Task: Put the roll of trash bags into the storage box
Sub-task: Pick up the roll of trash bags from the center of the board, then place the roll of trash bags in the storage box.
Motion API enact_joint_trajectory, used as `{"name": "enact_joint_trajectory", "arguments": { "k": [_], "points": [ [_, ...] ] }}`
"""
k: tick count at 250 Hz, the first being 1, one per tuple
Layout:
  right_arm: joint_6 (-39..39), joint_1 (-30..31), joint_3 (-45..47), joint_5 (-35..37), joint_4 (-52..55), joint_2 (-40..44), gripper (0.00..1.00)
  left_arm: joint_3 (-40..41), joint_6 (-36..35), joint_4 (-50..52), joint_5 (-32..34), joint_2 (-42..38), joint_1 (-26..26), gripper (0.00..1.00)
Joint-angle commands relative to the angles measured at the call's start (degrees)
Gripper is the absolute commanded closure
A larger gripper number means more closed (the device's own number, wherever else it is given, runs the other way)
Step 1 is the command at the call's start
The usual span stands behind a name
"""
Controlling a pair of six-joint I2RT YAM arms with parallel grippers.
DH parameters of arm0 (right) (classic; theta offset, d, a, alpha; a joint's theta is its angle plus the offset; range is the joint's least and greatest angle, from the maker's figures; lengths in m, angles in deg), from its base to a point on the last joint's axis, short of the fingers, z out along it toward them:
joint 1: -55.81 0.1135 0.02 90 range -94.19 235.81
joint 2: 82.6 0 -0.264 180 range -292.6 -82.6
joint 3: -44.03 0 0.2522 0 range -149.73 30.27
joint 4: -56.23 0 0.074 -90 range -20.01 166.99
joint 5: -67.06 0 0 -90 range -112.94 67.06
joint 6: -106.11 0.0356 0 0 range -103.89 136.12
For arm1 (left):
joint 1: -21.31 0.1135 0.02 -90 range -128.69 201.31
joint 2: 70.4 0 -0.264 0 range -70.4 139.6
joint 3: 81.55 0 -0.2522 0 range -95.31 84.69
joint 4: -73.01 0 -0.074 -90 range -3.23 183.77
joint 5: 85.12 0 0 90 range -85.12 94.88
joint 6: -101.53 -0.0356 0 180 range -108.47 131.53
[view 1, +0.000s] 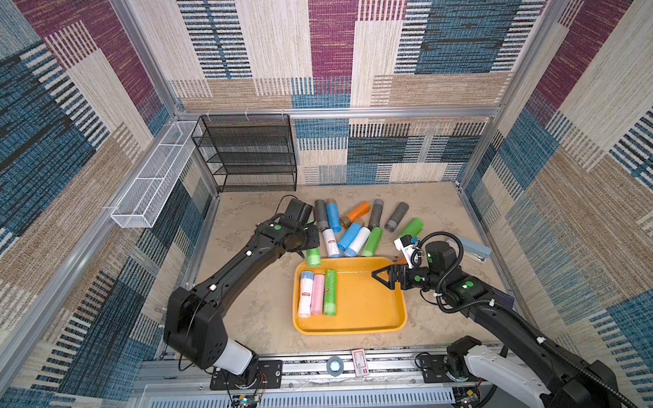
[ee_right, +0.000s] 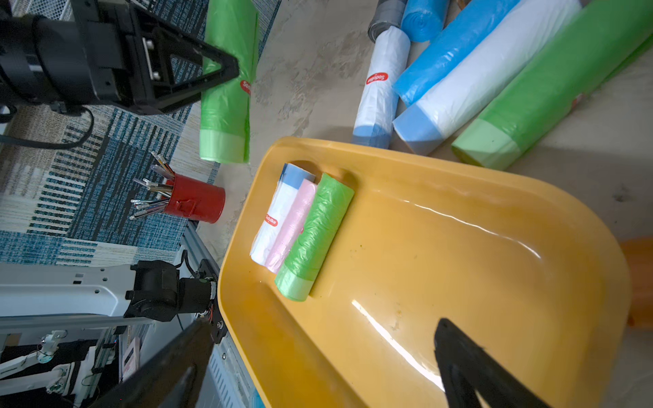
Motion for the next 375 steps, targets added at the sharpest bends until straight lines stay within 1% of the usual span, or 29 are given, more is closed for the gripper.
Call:
{"name": "enact_joint_trajectory", "arguments": {
  "k": [1, 11, 35, 52, 63, 73, 87, 116, 142, 157, 176, 193, 228, 266, 285, 315, 340, 375],
  "points": [
    [1.9, 0.1, 1.0, 0.9, 1.2, 3.6, 0.01, 3.7, 7.3, -7.2, -7.5, -2.4, -2.2, 0.65],
    [2.6, 0.1, 0.9, 0.7, 1.5, 4.1, 0.01, 4.8, 8.4, -7.7, -7.2, -2.8, -3.6, 0.65],
    [2.8, 0.1, -2.6, 0.0, 4.8, 3.6, 0.01, 7.6, 11.1, -9.2, -7.0, -3.1, -5.9, 0.65],
    [3.3, 0.1, -3.3, 3.2, 7.7, 6.6, 0.01, 7.8, 12.4, -10.2, -8.2, -1.9, -7.2, 0.65],
    [3.9, 0.1, -2.6, 5.8, 8.3, 9.2, 0.01, 7.0, 12.2, -10.0, -8.1, -0.6, -8.4, 0.65],
    [4.2, 0.0, -2.1, 6.7, 8.1, 10.6, 0.01, 5.8, 11.9, -9.2, -7.8, 0.6, -9.4, 0.65],
    [4.3, 0.1, -2.7, 5.7, 7.9, 10.1, 0.01, 4.7, 11.6, -8.6, -8.1, 1.8, -10.6, 0.65],
    [3.6, 0.1, -7.3, 2.8, 9.4, 7.4, 0.01, 3.9, 12.2, -7.5, -8.8, 3.0, -12.3, 0.65],
    [4.1, 0.0, -8.6, 5.7, 11.7, 10.3, 0.01, 1.8, 11.8, -5.1, -10.0, 4.8, -12.9, 0.65],
    [4.9, 0.0, -8.1, 6.8, 13.1, 12.3, 0.01, -1.4, 10.8, -2.6, -10.9, 6.8, -13.3, 0.65],
    [5.9, 0.1, -6.4, 6.4, 13.4, 14.4, 0.01, -5.4, 9.4, 0.2, -10.8, 8.9, -14.6, 0.65],
    [6.7, 0.1, -4.9, 6.4, 12.9, 15.6, 0.01, -6.7, 9.6, 0.5, -10.3, 9.3, -16.0, 0.65],
    [7.5, 0.1, -2.6, 6.3, 12.0, 17.5, 0.01, -3.7, 12.3, -3.0, -9.6, 7.6, -18.9, 0.65],
    [8.0, 0.0, 1.6, 4.2, 9.7, 18.5, 0.01, 0.2, 14.7, -2.8, -3.6, 3.9, -22.2, 0.65],
    [7.8, 0.0, 4.0, 2.8, 7.9, 18.5, 0.01, 4.1, 16.1, -5.0, -1.6, 1.5, -23.2, 0.65],
    [6.7, 0.0, 5.8, 3.0, 6.0, 16.7, 0.01, 10.3, 19.1, -9.3, -0.7, -1.0, -24.3, 0.66],
    [5.1, 0.1, 5.7, 1.9, 5.6, 13.9, 0.01, 12.1, 19.7, -7.8, 1.7, -1.1, -24.9, 0.65],
    [3.7, -0.1, 4.6, 3.1, 5.7, 12.1, 0.01, 10.2, 17.6, -2.3, 6.0, 0.9, -25.0, 0.65]
  ]
}}
